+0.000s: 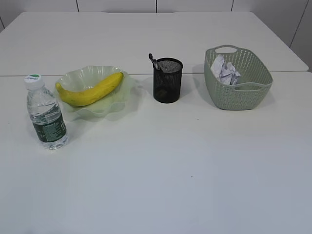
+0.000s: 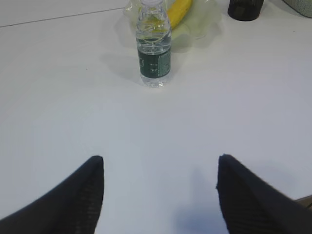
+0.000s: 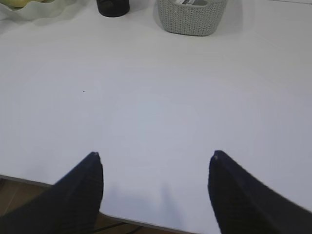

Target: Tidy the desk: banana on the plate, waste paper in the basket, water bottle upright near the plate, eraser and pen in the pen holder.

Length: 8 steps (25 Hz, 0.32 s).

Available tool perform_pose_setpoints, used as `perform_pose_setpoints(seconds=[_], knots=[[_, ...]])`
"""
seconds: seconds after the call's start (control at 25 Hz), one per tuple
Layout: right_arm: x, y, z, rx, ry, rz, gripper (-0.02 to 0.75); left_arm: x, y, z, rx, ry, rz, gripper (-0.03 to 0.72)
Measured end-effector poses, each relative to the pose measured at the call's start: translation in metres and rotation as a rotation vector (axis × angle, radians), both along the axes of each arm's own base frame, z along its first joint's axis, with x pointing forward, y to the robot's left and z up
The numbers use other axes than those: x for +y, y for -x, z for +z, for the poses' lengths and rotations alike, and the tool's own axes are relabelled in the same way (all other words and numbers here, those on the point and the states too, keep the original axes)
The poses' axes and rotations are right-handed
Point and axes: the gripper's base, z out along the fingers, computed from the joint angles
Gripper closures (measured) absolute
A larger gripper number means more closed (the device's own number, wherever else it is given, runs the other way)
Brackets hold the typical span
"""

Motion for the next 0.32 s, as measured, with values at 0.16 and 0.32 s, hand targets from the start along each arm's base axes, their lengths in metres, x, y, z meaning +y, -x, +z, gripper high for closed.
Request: perform_pose_setpoints(seconds=[0.16, 0.32], knots=[[0.0000, 0.0000, 0.0000, 0.000, -0.001, -0.001, 0.234, 0.0000, 0.0000, 0.0000, 0.000, 0.000, 0.000, 0.171], [0.0000, 0.0000, 0.0000, 0.000, -0.001, -0.001, 0.234, 0.0000, 0.0000, 0.0000, 0.000, 0.000, 0.000, 0.171]])
